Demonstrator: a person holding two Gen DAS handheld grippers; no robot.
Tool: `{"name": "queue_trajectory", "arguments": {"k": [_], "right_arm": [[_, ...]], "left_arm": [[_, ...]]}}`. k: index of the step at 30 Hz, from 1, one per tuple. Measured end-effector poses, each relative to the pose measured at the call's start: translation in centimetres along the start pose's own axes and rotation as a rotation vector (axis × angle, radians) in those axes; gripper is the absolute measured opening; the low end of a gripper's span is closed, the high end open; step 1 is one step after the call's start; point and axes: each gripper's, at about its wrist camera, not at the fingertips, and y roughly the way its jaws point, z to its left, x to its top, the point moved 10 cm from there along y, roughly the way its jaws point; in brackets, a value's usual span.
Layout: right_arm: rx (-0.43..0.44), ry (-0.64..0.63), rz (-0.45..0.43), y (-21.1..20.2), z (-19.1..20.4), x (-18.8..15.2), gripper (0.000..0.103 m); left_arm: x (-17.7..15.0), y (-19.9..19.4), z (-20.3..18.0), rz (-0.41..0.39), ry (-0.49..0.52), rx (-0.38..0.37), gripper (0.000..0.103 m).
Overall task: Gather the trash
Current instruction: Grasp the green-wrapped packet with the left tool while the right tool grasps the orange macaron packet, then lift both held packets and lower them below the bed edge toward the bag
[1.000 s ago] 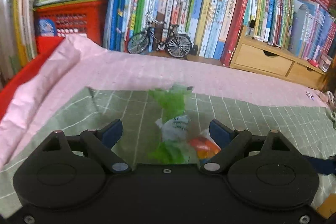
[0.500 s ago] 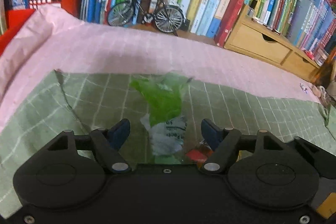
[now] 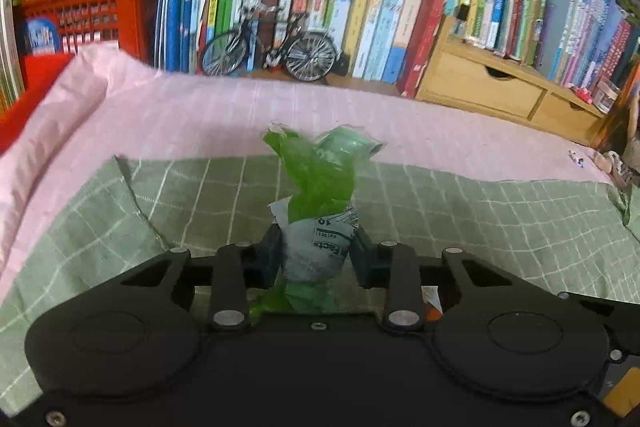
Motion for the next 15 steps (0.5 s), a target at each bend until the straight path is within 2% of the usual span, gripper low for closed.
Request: {"name": "queue_trajectory", "arguments": {"k": [7, 15], "right_arm": [[-0.031, -0.001, -0.015, -3.4, -0.8, -0.7, 0.048], [-0.057, 0.028, -0.046, -8.1, -1.7, -2.0, 0.048]], "left_arm": [[0.4, -3.8, -2.6, -0.066, 0.082, 0.009, 0.033], [-0.9, -8.9, -5.2, -0.130, 0.127, 0.010, 0.033]]}}
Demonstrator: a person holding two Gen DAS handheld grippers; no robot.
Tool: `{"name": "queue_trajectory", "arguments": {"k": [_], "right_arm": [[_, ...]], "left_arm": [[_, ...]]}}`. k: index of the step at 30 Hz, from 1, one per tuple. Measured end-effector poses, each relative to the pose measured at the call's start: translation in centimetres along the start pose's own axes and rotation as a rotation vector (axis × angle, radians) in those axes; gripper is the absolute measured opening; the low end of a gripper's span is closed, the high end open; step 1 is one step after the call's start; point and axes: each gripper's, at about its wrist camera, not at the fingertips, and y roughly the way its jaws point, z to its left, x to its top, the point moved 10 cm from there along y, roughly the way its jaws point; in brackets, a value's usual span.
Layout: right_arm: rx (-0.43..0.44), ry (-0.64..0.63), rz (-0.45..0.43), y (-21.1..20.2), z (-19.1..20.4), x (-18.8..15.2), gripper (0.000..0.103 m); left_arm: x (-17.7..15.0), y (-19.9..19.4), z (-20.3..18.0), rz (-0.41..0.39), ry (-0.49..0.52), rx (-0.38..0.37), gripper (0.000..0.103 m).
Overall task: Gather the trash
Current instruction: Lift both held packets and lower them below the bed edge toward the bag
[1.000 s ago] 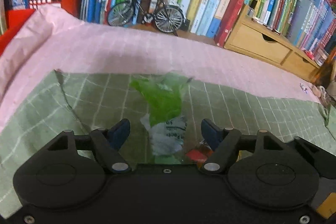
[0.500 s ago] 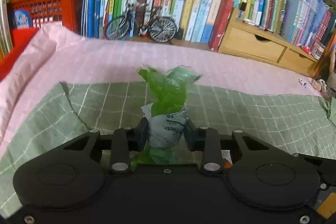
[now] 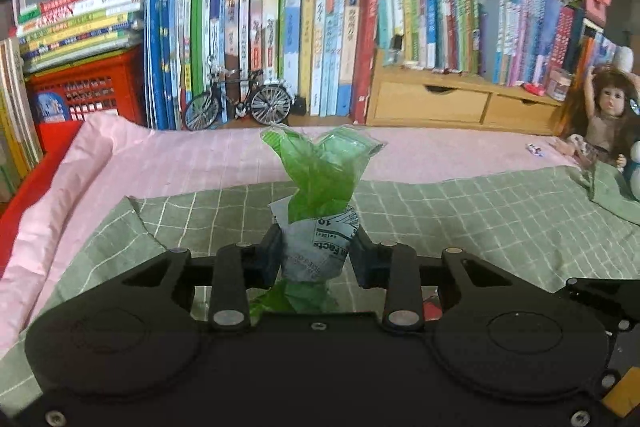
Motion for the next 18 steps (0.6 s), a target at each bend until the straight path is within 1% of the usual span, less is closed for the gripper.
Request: {"name": "queue_trajectory", "arguments": {"k": [7, 18], "right_arm": [[-0.014, 0.015, -0.030, -4.1, -0.6, -1.0, 0.048], [0.007, 0.051, -0.065, -9.3, -0.8, -3.3, 0.048]], "left_arm": [[-1.3, -5.0, -2.0, -0.051, 0.040, -0.007, 0.033], [-5.4, -11.1, -4.5, -0.093, 0.076, -0.027, 0.033]]}}
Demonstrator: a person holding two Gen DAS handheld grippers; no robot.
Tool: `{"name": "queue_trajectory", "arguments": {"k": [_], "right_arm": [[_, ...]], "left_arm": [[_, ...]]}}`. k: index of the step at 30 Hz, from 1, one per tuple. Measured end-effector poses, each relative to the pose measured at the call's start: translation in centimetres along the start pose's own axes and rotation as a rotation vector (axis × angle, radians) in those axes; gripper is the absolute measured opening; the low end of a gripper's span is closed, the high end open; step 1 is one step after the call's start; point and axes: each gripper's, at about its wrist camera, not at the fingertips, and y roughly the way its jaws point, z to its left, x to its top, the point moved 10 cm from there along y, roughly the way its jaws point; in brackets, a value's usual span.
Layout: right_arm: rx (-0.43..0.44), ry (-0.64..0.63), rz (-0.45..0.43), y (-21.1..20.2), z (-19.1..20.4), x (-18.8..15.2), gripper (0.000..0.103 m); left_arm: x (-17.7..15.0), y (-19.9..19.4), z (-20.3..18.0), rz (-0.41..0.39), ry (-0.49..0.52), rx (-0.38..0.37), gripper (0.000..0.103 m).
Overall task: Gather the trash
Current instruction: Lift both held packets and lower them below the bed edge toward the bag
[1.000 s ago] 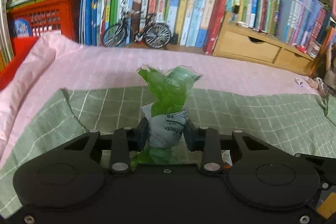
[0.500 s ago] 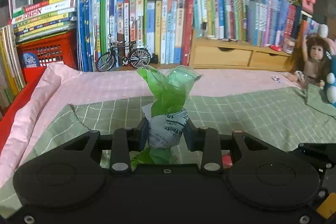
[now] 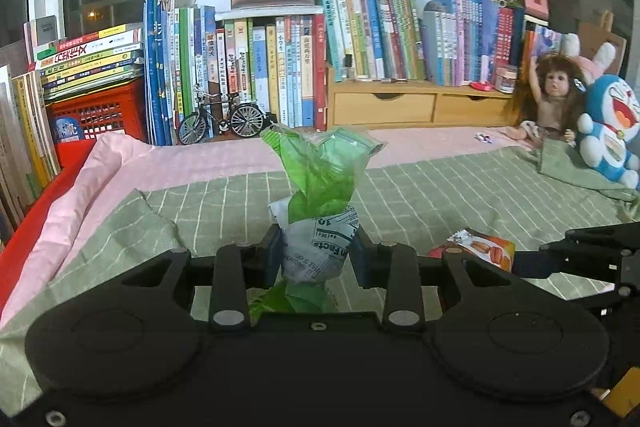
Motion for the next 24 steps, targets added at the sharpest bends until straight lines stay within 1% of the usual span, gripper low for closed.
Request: {"name": "queue_trajectory", "arguments": {"k": [4, 6, 8, 11, 14, 16, 19, 24], "right_arm": [[0.005, 0.001, -0.004, -1.1, 0.2, -0.9, 0.048], [0.006, 0.007, -0.009, -1.7, 0.2, -1.5, 0.048], [0.008, 0.017, -0.009, -2.1, 0.2, -2.1, 0.048], [0.009, 0.024, -0.007, -2.7, 0.3, -3.3, 0.048], [0.013, 0.019, -0.004, -3.3, 0.5, -4.5, 0.048], [0.013, 0.025, -0.005, -3.7, 0.5, -5.2, 0.048], [0.012, 0.044, -0.008, -4.2, 0.5, -6.2, 0.048], [0.005, 0.032, -0.011, -5.3, 1.1, -7.9, 0.048]], "left_arm": [[-1.3, -1.5, -0.7, -0.010, 0.008, -0.003, 0.033], [-2.2, -2.2, -1.0, -0.033, 0.028, 0.015, 0.033], [-3.3, -2.7, -1.1, -0.034, 0.032, 0.024, 0.033], [-5.0, -3.5, -1.8, -0.027, 0.033, -0.005, 0.033], [-6.7, -4.4, -2.4, -0.031, 0.050, -0.009, 0.033], [-7.8, -4.8, -2.8, -0.029, 0.045, -0.019, 0.033], [-9.1, -5.5, -3.3, -0.026, 0.039, -0.032, 0.033], [-10.7, -6.7, -4.0, -0.030, 0.035, -0.049, 0.033]]}}
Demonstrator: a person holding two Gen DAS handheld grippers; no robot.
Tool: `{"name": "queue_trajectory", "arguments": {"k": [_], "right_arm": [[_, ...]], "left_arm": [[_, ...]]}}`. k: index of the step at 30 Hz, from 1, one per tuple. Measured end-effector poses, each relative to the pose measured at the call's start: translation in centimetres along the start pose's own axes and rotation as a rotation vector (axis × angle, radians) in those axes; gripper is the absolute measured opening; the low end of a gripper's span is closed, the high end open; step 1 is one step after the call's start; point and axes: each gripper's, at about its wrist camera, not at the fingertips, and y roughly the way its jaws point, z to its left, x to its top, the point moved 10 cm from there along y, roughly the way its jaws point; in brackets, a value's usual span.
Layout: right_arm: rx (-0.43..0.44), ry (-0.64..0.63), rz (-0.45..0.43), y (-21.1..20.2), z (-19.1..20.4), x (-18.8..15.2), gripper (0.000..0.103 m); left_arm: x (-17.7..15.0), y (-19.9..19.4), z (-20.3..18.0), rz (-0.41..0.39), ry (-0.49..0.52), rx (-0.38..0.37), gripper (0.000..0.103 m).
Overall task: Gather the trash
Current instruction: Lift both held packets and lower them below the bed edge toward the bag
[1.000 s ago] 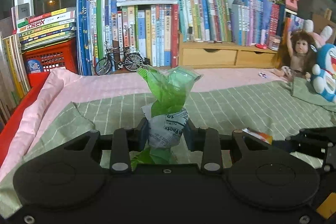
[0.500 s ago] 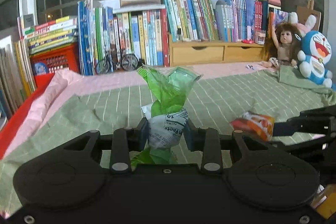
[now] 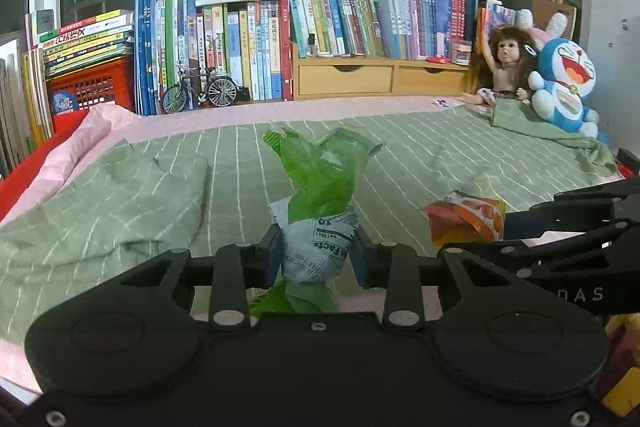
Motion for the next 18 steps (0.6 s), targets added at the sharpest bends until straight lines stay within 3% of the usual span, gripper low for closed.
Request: {"name": "queue_trajectory", "arguments": {"k": [18], "right_arm": [[0.027, 0.044, 0.041, -3.0, 1.8, -5.3, 0.048]], "left_arm": [[-6.4, -5.6, -2.5, 0.000, 0.012, -0.048, 0.033]]}}
